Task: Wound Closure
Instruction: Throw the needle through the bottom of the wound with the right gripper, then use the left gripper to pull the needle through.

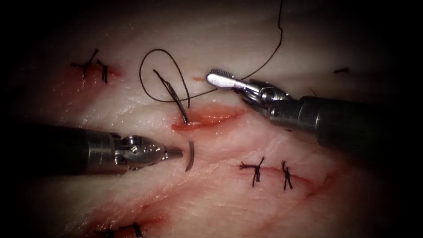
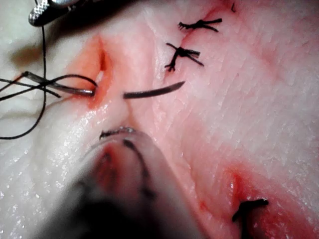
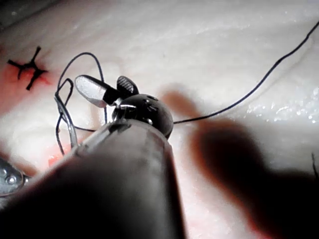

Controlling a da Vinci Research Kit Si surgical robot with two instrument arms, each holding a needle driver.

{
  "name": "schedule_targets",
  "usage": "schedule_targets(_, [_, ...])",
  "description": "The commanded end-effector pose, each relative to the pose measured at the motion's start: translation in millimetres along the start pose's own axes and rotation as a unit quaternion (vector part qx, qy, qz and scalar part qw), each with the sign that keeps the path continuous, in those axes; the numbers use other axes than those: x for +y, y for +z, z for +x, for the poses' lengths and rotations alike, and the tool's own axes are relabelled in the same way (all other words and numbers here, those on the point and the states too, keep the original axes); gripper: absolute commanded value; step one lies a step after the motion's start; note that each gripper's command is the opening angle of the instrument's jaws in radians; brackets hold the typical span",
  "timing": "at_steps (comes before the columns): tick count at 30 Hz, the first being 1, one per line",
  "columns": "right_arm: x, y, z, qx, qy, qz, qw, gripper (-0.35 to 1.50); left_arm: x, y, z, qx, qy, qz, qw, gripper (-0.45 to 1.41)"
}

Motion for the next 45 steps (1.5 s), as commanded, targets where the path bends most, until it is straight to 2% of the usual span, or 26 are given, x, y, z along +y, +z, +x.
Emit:
schedule_targets(1, [0.3, 1.4, 1.4, -0.003, -0.022, 0.008, 1.0, 1.23, -0.2, 0.7, 0.6, 0.015, 0.007, -0.001, 1.0, -0.13])
schedule_targets(3, [0.6, 1.5, 2.1, -0.029, -0.062, 0.02, 0.997, 1.09, -0.3, 0.5, 1.3, 0.054, 0.027, 0.0, 0.998, -0.08])
schedule_targets(6, [0.9, 1.3, 1.9, -0.043, -0.106, 0.018, 0.993, 1.04, 0.5, 0.2, 1.2, 0.087, 0.043, 0.004, 0.995, 0.0])
schedule_targets(10, [0.9, 0.8, 1.7, -0.046, -0.107, 0.022, 0.993, 0.91, 1.5, 0.1, 1.6, 0.098, 0.067, 0.011, 0.993, 0.15])
schedule_targets(15, [1.0, 0.2, 1.6, -0.049, -0.107, 0.025, 0.993, 0.88, 2.9, 0.2, 2.0, 0.123, 0.093, 0.017, 0.988, 0.27])
schedule_targets(16, [1.0, 0.0, 1.6, -0.05, -0.107, 0.026, 0.993, 0.86, 3.0, 0.1, 2.0, 0.122, 0.095, 0.02, 0.988, 0.36])
schedule_targets(21, [0.9, -0.5, 1.6, -0.053, -0.107, 0.029, 0.992, 0.71, 3.5, -0.5, 1.9, 0.117, 0.092, 0.054, 0.987, 0.57])
schedule_targets(34, [0.5, -0.4, 0.9, -0.053, -0.11, 0.03, 0.992, 0.41, 2.8, -1.8, 1.9, 0.104, 0.068, 0.107, 0.986, 0.56])
schedule_targets(44, [0.3, -0.1, 0.5, -0.054, -0.107, 0.029, 0.992, 0.39, 2.0, -0.5, 3.3, 0.125, 0.056, 0.113, 0.984, 0.54])
schedule_targets(45, [0.3, -0.1, 0.5, -0.054, -0.107, 0.029, 0.992, 0.37, 1.7, -0.4, 3.4, 0.13, 0.055, 0.115, 0.983, 0.49])
